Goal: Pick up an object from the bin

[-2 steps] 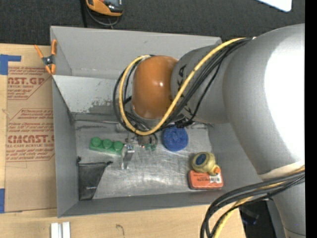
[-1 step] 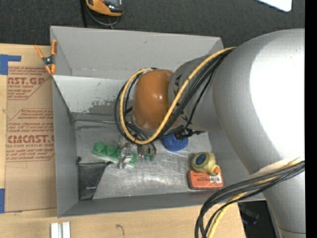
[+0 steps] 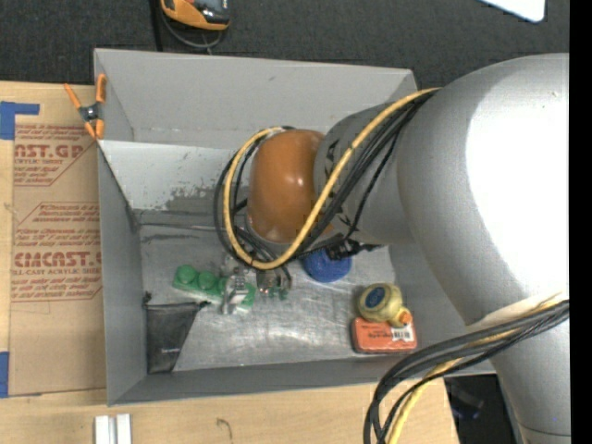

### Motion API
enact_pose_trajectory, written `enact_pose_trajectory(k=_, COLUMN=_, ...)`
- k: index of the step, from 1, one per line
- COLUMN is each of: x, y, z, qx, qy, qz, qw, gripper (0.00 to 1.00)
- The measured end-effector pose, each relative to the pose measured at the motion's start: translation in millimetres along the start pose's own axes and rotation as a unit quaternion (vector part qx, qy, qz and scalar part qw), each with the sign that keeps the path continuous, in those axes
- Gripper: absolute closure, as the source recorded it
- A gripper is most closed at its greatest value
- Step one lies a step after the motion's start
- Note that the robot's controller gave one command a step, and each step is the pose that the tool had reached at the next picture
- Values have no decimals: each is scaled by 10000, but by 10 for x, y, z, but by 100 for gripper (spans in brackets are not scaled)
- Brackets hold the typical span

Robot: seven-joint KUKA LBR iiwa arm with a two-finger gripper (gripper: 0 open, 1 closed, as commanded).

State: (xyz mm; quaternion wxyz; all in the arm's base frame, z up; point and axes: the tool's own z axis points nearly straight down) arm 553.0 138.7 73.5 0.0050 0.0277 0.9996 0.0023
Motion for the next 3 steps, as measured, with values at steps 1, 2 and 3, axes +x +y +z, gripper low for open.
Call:
enact_pose_trajectory(k=1, x=227, y=140, z=-1196, qx=18, qy=43, qz=251, qw=9997, gripper=100)
enact_pose_trajectory(k=2, x=227, y=139, z=-1195, qx=19, qy=45, qz=250, qw=9997, gripper=100)
enact_pose_trajectory(k=3, x=132, y=256, z=-1722, qx=22, qy=40, qz=402, qw=9992, gripper=100)
